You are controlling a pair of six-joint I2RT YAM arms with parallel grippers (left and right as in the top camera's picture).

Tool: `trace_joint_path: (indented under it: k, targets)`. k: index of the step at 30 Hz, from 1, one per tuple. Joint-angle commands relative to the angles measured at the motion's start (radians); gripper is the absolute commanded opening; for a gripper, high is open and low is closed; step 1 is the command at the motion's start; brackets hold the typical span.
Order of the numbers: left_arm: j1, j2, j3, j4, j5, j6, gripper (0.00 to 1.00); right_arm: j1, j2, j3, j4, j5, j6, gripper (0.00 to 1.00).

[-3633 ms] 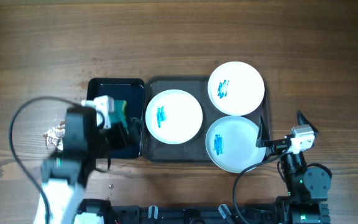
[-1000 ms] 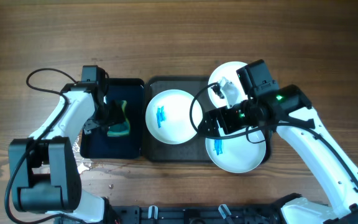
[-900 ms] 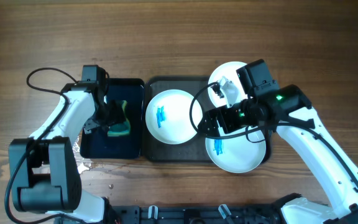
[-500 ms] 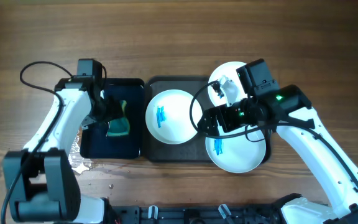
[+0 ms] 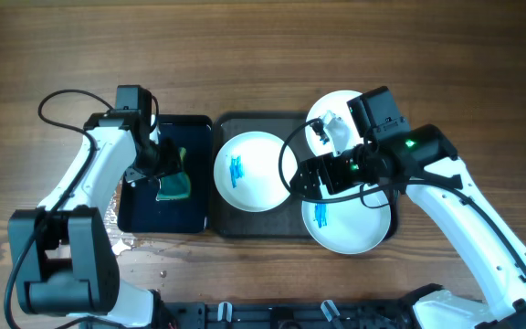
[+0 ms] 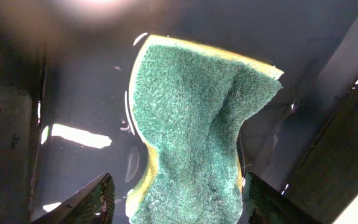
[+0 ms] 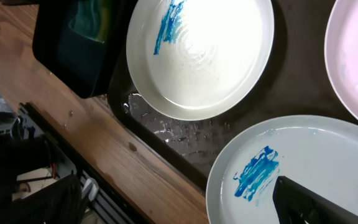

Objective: Clean dirty plates on tray and stack at the side

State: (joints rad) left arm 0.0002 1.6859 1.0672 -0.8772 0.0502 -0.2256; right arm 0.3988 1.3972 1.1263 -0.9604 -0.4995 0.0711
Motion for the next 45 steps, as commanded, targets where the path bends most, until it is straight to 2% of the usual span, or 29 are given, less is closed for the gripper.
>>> trace_joint_path:
  k: [1, 10, 12, 17, 19, 22, 25, 27, 28, 30, 31, 32, 33, 34, 37, 40, 45]
  targets:
    - [-0.005, 0.018, 0.016, 0.009, 0.025, 0.009, 0.6, 0.004, 0.005, -0.01, 0.012, 0.01, 0.01, 1.0]
    - [-0.074, 0.082, 0.016, 0.051, 0.049, 0.009, 0.6, 0.004, 0.005, -0.01, 0.029, 0.01, 0.007, 1.0]
    - [-0.084, 0.095, 0.016, 0.058, 0.037, -0.011, 0.53, 0.004, 0.005, -0.01, 0.028, 0.009, 0.008, 1.0]
    - [-0.056, 0.095, 0.016, 0.065, 0.008, -0.049, 0.49, 0.004, 0.005, -0.01, 0.018, 0.009, 0.008, 1.0]
    - [-0.035, 0.095, 0.016, 0.064, 0.008, -0.049, 0.37, 0.004, 0.005, -0.01, 0.018, 0.009, 0.008, 1.0]
    - [-0.01, 0.095, 0.016, 0.063, 0.0, -0.053, 0.34, 0.004, 0.005, -0.01, 0.018, 0.009, 0.01, 1.0]
    - [0.013, 0.095, 0.016, 0.064, -0.037, -0.074, 0.14, 0.004, 0.005, -0.01, 0.017, 0.005, 0.011, 1.0]
    - [0.016, 0.095, 0.016, 0.061, -0.036, -0.074, 0.08, 0.004, 0.005, -0.01, 0.016, 0.005, 0.011, 1.0]
    - [0.015, 0.095, 0.016, 0.059, -0.035, -0.074, 0.1, 0.004, 0.005, -0.01, 0.016, 0.005, 0.011, 1.0]
    - [0.015, 0.095, 0.016, 0.056, -0.013, -0.074, 0.07, 0.004, 0.005, -0.01, 0.017, 0.005, 0.011, 1.0]
    - [0.015, 0.095, 0.016, 0.056, -0.003, -0.074, 0.09, 0.004, 0.005, -0.01, 0.017, 0.005, 0.011, 1.0]
    - [0.015, 0.095, 0.016, 0.06, 0.01, -0.07, 0.27, 0.004, 0.005, -0.01, 0.017, 0.005, 0.011, 1.0]
    - [0.015, 0.095, 0.016, 0.063, 0.014, -0.071, 0.2, 0.004, 0.005, -0.01, 0.017, 0.005, 0.011, 1.0]
    - [0.015, 0.095, 0.016, 0.063, 0.014, -0.071, 0.04, 0.004, 0.005, -0.01, 0.018, 0.005, 0.023, 1.0]
    - [0.014, 0.088, 0.018, 0.063, 0.045, -0.07, 0.04, 0.004, 0.005, -0.01, 0.019, 0.006, 0.117, 1.0]
    - [0.0, 0.033, 0.047, 0.047, 0.092, -0.067, 0.04, 0.004, 0.005, -0.01, 0.04, 0.006, 0.123, 1.0]
    - [-0.109, -0.183, 0.067, 0.04, -0.068, -0.076, 0.04, 0.004, 0.005, -0.01, 0.044, 0.006, 0.123, 1.0]
